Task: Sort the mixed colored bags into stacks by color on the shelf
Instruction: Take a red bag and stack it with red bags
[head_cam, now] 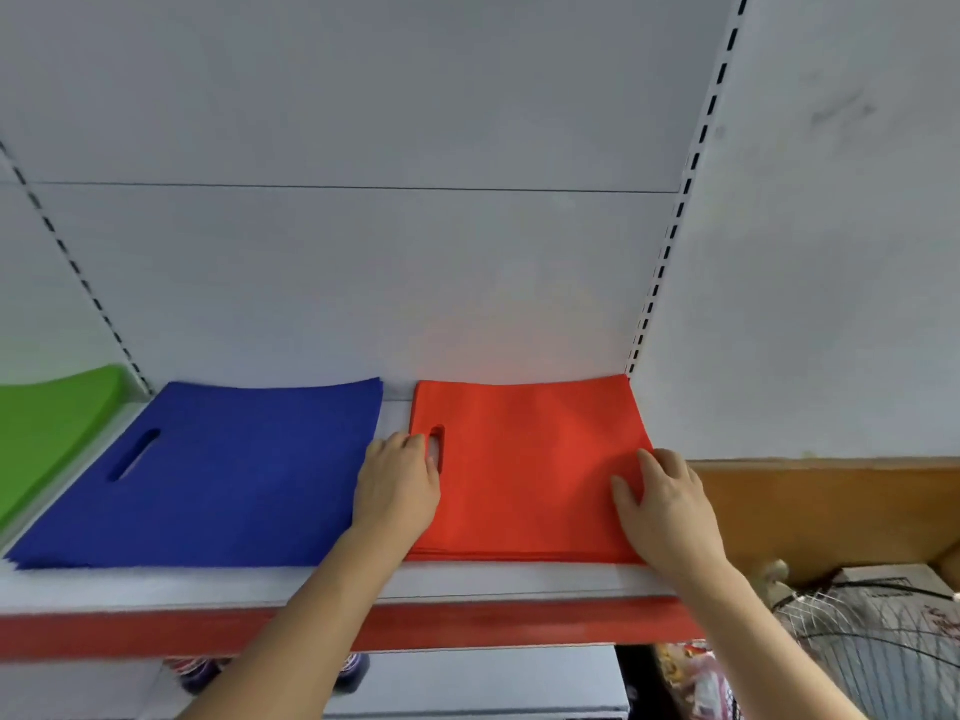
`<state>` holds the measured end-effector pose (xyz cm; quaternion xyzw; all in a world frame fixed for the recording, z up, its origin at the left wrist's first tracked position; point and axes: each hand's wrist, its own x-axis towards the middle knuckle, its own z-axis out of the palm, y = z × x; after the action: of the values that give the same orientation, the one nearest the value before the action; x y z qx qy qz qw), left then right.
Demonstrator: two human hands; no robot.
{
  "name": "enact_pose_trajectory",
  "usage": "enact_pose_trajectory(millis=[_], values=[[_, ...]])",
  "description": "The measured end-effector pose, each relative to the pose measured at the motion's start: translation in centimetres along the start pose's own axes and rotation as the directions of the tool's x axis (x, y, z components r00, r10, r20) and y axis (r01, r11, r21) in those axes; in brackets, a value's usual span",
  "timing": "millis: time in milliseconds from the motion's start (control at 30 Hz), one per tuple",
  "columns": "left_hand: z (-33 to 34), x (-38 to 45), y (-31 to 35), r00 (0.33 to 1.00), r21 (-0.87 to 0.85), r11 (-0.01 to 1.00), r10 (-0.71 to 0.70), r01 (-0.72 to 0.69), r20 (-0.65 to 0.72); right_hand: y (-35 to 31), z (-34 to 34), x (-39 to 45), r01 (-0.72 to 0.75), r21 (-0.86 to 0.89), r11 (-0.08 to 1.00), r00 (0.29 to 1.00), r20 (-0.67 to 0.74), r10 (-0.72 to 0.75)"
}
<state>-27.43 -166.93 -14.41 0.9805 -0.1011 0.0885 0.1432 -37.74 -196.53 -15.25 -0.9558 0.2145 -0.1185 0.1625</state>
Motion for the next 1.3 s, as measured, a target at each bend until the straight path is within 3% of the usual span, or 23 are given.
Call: enact_pose_trajectory(millis=[233, 367, 500, 733, 967, 1300], values=[[-0.3, -0.1, 0.2, 1.0, 0.022, 1.0, -0.023, 0.023, 0.02, -0.4, -0.5, 0.2, 0.036, -0.15, 0.988, 0.998, 0.065, -0.026], [-1.7, -0.7, 0.0, 0.998, 0.041, 0.998, -0.041, 0.043, -0.042, -1.4, -0.8, 0.3, 0.085, -0.201, 0.976, 0.996, -0.004, -0.087], [-3.5, -2.8, -1.6, 0.991, 0.096, 0.992, -0.071, 0.082, -0.113, -4.9, 0.2, -0.7, 0.235, -0.121, 0.964, 0.964, -0.097, -0.247], [-7.8, -7.2, -9.2, 0.967, 0.14, 0.966, -0.191, 0.215, -0.167, -16.3, 2.3, -5.2, 0.527, -0.004, 0.85, 0.84, -0.151, -0.522], [-14.5, -13.2, -20.9, 0.936, 0.127, 0.945, -0.27, 0.303, -0.224, -30.9, 4.4, -12.1, 0.641, -0.033, 0.767, 0.766, -0.034, -0.642], [-21.5, -24.9, -39.8, 0.815, 0.111, 0.833, -0.488, 0.542, -0.313, -51.5, 10.7, -25.0, 0.816, 0.112, 0.567, 0.566, 0.047, -0.823]])
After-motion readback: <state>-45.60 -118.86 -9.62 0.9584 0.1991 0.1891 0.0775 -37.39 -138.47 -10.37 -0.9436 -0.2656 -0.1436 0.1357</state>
